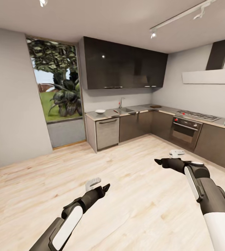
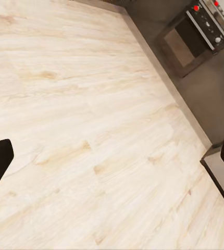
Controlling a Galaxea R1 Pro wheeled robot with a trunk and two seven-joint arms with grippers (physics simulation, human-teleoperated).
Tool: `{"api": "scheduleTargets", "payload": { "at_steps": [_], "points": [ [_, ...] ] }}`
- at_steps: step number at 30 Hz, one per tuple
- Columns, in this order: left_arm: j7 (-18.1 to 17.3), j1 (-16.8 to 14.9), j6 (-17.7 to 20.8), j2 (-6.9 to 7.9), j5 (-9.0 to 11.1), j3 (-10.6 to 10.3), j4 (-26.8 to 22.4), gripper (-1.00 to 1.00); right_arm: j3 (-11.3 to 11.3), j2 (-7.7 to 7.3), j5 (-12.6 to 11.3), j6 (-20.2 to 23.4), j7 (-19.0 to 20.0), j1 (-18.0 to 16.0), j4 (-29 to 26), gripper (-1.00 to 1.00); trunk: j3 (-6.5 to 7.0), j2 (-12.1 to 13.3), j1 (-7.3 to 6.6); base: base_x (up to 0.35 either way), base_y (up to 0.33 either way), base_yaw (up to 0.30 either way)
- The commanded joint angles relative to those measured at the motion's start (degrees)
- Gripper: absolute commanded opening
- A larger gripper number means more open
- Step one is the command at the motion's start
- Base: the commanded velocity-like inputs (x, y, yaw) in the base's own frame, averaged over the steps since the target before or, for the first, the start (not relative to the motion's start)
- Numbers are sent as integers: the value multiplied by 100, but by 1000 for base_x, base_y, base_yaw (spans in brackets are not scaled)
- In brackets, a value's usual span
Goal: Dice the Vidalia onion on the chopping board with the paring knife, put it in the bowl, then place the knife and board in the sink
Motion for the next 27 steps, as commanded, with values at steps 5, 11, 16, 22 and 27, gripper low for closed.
{"api": "scheduleTargets", "payload": {
  "at_steps": [5, 11, 16, 22, 27],
  "points": [
    [64, -4, 6, 6, 53, -15, -7, 100, -7, 1, -13, 25, 18, 2, -2, 100, -3, -4, 6, 348, -79, 0],
    [63, -2, 6, 1, 46, -17, -1, 100, -8, 5, -13, 19, 18, 2, -2, 100, -3, -4, 6, 348, -87, 0],
    [57, -6, 6, 3, 45, -16, 0, 100, -7, 6, -13, 9, 18, 3, -6, 100, -3, -4, 6, 348, -93, 0],
    [60, -7, 6, 0, 38, -9, 7, 100, -5, 8, -13, 5, 18, 3, -15, 100, -3, -4, 6, 348, -94, 0],
    [68, -7, 13, -3, 31, -9, 9, 100, 0, 9, -13, -1, 18, 3, -19, 100, -3, -4, 6, 348, -94, 0]
  ]
}}
